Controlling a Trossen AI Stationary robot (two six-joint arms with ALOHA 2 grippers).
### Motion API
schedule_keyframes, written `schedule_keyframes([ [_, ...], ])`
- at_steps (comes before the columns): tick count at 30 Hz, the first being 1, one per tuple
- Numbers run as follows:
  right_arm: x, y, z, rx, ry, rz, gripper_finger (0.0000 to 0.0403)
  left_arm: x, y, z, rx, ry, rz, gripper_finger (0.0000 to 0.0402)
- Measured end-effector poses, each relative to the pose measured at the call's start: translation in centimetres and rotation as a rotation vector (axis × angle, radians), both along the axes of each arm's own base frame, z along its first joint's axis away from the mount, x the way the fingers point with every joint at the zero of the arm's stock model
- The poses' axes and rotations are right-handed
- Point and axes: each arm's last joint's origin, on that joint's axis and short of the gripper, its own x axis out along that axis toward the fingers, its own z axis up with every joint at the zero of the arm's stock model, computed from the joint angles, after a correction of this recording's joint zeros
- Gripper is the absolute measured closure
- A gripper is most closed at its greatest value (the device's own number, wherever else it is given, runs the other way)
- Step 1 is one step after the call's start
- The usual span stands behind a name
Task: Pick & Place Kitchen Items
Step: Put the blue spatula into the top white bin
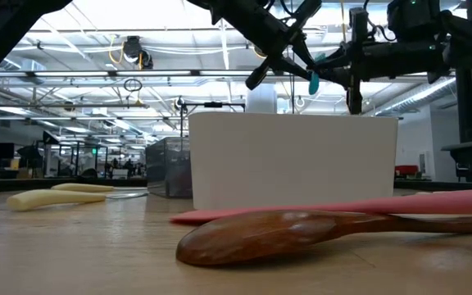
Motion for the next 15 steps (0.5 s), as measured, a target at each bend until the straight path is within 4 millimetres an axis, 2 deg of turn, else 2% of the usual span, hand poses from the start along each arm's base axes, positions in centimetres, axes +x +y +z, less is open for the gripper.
schedule_keyframes([
  [7,-0.3,-0.2,0.1,0.008,0.002,-0.023,0.0391,-0.1,0.7,0.0,0.043,0.006,0.0,0.0362],
  [15,-1.5,-1.1,-0.2,0.058,0.056,-0.12,0.0391,-0.8,3.0,0.2,0.008,0.004,0.03,0.0361],
])
